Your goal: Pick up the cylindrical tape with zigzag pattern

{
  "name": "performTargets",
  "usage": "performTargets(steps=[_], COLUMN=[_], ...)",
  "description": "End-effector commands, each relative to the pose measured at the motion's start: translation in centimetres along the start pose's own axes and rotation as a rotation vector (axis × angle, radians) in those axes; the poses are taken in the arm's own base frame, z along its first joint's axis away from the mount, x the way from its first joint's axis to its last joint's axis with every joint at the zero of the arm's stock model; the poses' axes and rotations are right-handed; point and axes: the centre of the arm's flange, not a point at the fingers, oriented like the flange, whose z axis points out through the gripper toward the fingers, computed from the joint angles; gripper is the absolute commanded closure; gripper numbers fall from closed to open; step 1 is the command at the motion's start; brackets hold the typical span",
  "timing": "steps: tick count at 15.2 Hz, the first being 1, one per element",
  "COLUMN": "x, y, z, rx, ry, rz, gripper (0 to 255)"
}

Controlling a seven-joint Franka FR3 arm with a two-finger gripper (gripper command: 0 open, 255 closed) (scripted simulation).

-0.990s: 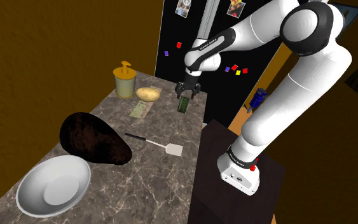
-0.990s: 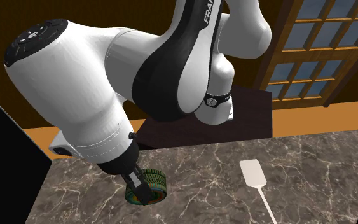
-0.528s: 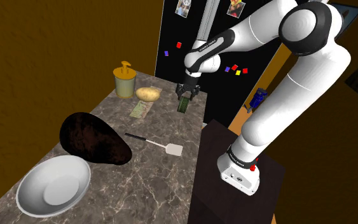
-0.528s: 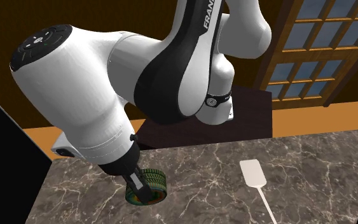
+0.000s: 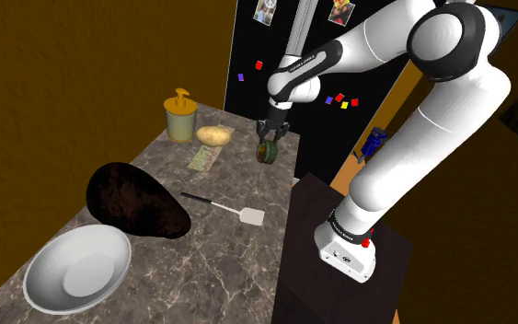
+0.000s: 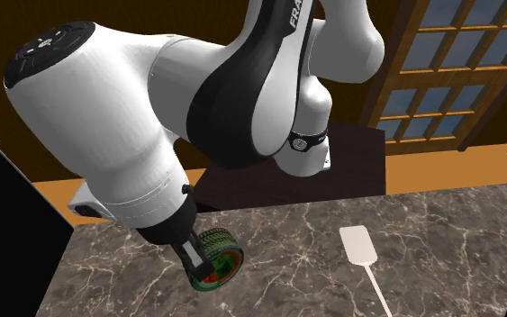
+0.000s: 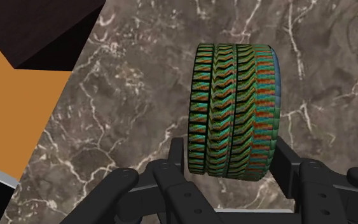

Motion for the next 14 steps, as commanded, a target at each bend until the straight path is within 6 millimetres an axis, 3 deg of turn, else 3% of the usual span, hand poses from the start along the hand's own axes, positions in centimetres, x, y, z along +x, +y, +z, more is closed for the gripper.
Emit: performTargets(steps=[1, 12, 14], x=[-0.2, -0.9, -0.9], y=[-0.2, -0.6, -0.6], z=[-1.0, -6.8, -6.8], rx=[0.0, 0.0, 0.0], ry=[0.0, 0.0, 0.0], rz=[0.0, 0.0, 0.0], gripper=[255, 255, 255])
